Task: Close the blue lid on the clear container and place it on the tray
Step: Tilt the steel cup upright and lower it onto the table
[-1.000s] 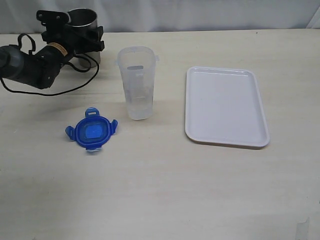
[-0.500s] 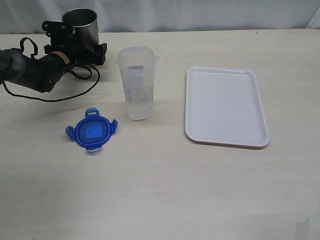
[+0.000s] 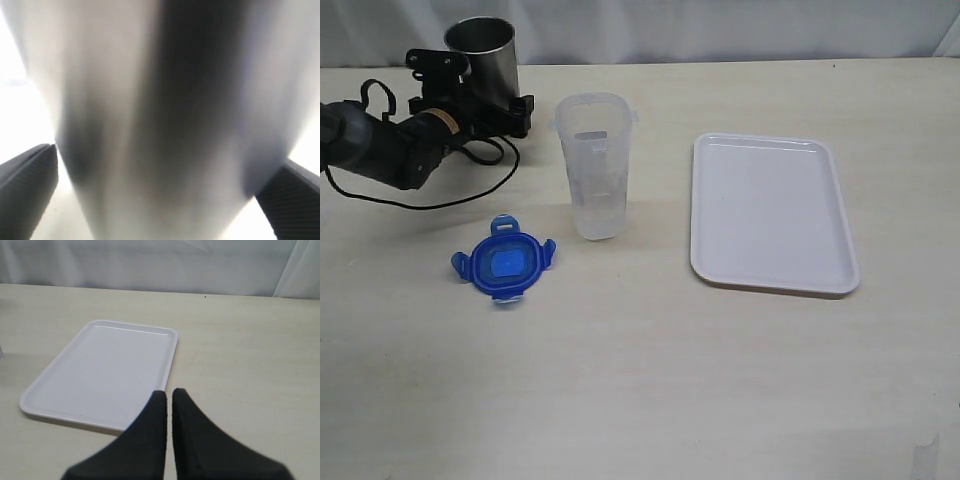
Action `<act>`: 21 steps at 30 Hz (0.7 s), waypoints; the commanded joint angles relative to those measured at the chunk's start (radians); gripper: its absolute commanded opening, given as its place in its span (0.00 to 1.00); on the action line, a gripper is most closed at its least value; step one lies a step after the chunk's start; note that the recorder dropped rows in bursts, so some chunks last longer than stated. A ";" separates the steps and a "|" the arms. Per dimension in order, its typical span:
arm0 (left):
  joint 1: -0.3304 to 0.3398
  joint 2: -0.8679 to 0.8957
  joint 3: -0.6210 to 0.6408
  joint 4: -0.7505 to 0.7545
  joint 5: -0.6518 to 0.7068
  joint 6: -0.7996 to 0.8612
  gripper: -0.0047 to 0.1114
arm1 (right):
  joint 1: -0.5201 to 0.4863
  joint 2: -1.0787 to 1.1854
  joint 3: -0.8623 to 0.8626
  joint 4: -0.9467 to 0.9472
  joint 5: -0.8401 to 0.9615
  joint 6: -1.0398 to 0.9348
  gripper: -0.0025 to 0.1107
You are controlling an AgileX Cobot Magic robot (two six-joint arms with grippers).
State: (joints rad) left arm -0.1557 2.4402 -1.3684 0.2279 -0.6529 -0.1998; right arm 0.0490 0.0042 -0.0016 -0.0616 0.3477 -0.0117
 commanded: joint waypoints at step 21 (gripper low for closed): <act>-0.003 -0.098 0.098 -0.004 -0.002 -0.005 0.89 | -0.003 -0.004 0.002 -0.007 -0.001 0.004 0.06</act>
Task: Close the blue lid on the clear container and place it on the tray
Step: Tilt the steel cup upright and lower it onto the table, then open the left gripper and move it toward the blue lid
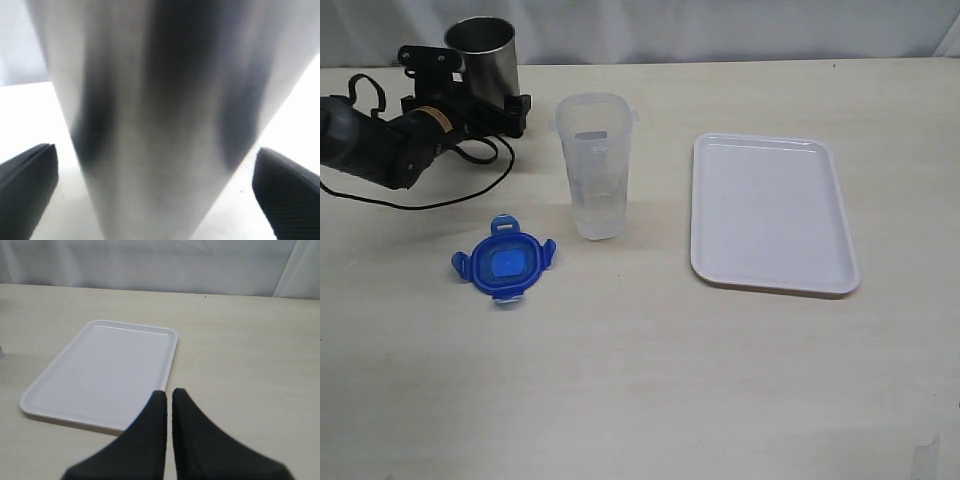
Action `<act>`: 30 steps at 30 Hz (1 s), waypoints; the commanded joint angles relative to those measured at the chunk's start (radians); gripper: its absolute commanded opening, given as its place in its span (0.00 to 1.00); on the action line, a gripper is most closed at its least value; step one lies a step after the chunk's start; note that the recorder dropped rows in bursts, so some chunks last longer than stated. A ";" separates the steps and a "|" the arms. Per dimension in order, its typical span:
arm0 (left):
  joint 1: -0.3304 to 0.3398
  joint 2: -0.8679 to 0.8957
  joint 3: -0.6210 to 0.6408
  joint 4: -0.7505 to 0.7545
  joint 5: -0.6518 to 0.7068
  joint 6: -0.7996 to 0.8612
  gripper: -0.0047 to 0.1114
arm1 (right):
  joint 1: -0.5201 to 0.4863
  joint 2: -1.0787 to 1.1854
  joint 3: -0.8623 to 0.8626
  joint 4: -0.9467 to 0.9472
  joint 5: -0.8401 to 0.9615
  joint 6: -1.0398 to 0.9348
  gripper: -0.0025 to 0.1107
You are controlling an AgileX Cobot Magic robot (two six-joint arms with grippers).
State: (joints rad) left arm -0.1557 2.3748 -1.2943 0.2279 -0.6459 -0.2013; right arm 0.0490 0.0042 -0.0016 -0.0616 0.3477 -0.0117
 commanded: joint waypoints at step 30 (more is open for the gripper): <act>0.032 -0.422 0.399 -0.004 -0.075 0.047 0.89 | -0.003 -0.004 0.002 -0.007 -0.001 0.004 0.06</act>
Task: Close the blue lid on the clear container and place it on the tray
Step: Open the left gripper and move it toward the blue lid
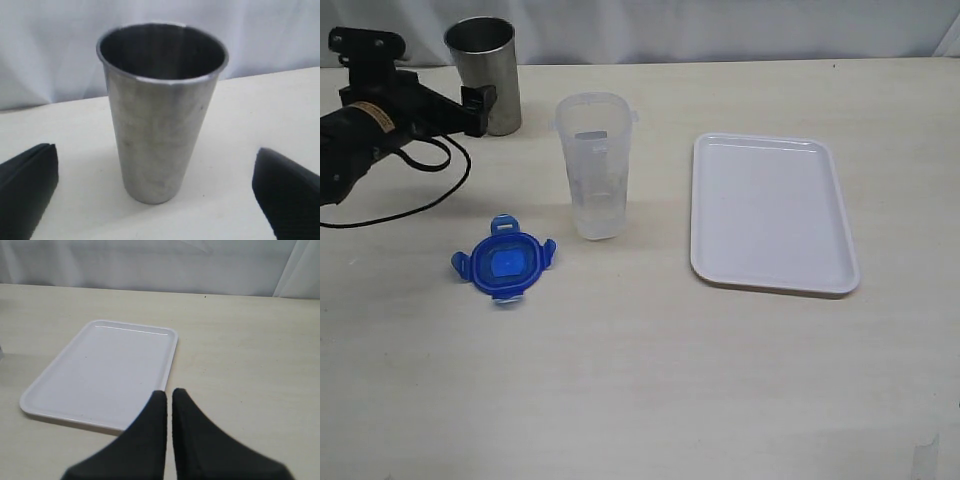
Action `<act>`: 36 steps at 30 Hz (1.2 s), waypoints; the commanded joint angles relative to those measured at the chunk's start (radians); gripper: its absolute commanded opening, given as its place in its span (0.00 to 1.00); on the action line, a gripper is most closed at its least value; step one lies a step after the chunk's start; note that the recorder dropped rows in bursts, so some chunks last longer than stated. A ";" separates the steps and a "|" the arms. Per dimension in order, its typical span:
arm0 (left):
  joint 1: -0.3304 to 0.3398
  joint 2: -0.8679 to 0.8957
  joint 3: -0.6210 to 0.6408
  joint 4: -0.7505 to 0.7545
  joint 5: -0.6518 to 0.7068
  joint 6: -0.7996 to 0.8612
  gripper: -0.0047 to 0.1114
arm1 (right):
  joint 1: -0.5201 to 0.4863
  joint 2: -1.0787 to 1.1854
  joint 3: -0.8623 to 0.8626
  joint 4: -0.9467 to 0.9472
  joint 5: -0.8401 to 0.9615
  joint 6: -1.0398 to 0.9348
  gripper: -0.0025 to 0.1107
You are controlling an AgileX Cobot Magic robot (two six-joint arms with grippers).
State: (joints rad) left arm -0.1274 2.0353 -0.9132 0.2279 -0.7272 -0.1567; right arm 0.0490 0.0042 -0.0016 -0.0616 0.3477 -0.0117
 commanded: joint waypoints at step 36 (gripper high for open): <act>0.032 -0.302 -0.151 -0.261 1.458 0.007 0.51 | -0.003 -0.004 0.002 -0.003 -0.001 0.004 0.06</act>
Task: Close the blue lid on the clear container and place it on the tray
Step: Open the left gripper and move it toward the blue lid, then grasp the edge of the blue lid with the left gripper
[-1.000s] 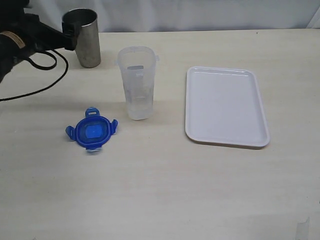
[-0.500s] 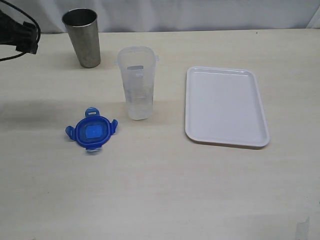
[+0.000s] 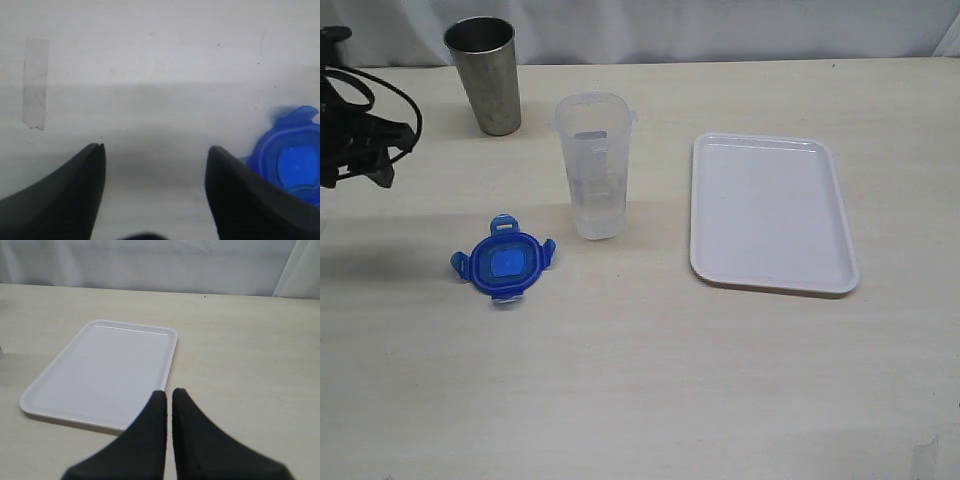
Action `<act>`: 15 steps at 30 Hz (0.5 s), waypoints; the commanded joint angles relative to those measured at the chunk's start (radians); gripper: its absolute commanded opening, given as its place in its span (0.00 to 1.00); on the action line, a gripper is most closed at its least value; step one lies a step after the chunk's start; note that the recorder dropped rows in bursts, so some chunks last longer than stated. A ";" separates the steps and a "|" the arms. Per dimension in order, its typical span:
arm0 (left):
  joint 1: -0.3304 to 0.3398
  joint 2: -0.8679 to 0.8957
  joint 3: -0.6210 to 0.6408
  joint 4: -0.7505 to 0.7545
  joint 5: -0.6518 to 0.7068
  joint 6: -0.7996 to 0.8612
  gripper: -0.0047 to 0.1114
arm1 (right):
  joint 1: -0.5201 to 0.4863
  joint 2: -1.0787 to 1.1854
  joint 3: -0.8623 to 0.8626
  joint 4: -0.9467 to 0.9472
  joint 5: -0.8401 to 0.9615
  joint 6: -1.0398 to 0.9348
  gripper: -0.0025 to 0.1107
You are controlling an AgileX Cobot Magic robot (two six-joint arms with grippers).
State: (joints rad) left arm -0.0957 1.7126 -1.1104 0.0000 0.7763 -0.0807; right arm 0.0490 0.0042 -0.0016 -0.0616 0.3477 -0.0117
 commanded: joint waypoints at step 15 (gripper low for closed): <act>-0.072 0.169 0.121 -0.389 -0.113 0.081 0.51 | -0.003 -0.004 0.002 -0.003 -0.001 0.004 0.06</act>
State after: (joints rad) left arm -0.1402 1.8720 -0.9923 -0.3622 0.6923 -0.0182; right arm 0.0490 0.0042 -0.0016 -0.0616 0.3477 -0.0117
